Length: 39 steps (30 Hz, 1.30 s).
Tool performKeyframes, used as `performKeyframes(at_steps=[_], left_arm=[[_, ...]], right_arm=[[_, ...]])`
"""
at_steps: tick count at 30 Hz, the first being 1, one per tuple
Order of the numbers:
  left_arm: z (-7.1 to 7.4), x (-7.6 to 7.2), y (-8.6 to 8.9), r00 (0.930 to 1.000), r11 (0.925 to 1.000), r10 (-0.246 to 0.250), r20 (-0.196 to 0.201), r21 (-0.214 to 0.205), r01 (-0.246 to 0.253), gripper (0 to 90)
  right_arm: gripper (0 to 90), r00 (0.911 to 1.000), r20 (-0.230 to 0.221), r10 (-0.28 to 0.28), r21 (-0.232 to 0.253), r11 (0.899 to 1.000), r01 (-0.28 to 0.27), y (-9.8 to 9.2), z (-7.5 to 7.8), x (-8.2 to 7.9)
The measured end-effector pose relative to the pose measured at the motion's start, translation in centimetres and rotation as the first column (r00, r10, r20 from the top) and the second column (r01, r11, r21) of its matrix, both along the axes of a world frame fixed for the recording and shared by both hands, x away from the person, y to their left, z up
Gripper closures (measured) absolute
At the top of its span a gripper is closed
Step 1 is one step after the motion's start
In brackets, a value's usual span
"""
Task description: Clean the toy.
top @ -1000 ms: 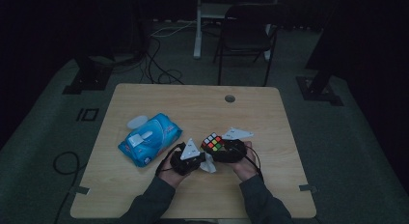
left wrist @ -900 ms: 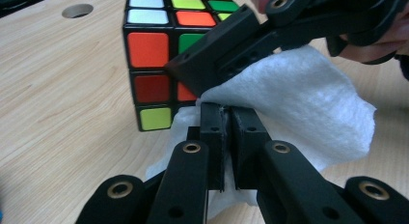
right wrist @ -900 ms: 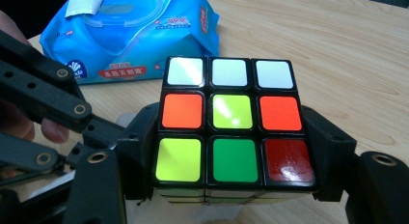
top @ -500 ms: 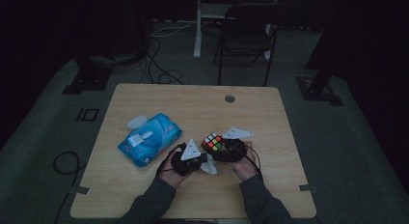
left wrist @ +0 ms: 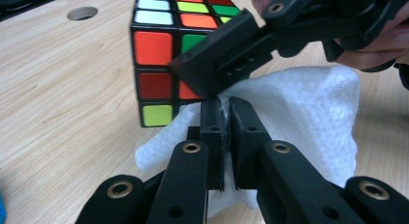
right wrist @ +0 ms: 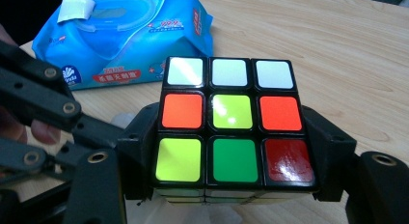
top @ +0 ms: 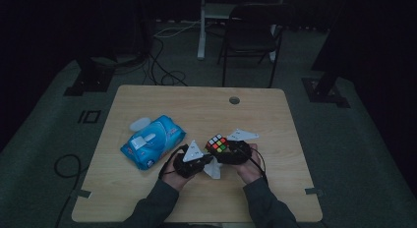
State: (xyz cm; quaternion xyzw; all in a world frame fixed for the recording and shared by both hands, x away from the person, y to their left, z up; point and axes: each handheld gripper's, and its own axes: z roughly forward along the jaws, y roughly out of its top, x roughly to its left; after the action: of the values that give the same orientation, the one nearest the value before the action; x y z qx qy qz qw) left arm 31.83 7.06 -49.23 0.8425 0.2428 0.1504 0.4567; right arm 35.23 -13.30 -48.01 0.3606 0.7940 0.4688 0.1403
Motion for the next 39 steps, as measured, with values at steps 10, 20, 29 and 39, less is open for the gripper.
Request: performKeyframes(at_steps=[10,20,29,39], left_arm=[[0.1,-0.1,0.1,1.0,1.0,0.004,0.004,-0.009,-0.003,86.0],[0.9,-0.5,0.3,0.9997,0.9997,0.003,0.025,-0.026,-0.003,86.4],[2.3,-0.3,1.4,0.9983,0.9985,0.024,0.054,-0.05,-0.021,87.1],[4.7,0.3,2.0,0.9939,0.9931,0.051,0.098,-0.11,-0.04,87.1]], right_arm=[[34.0,0.9997,0.014,-0.018,0.006,1.0,0.018,0.1,0.4,0.1],[34.0,0.9992,-0.009,-0.039,0.008,0.999,0.039,-0.2,-0.1,0.4],[34.0,0.9989,-0.019,-0.042,-0.039,0.998,0.041,-0.7,-1.3,0.2],[34.0,0.9973,-0.063,0.039,-0.086,0.995,-0.044,0.3,-3.4,-1.2]])
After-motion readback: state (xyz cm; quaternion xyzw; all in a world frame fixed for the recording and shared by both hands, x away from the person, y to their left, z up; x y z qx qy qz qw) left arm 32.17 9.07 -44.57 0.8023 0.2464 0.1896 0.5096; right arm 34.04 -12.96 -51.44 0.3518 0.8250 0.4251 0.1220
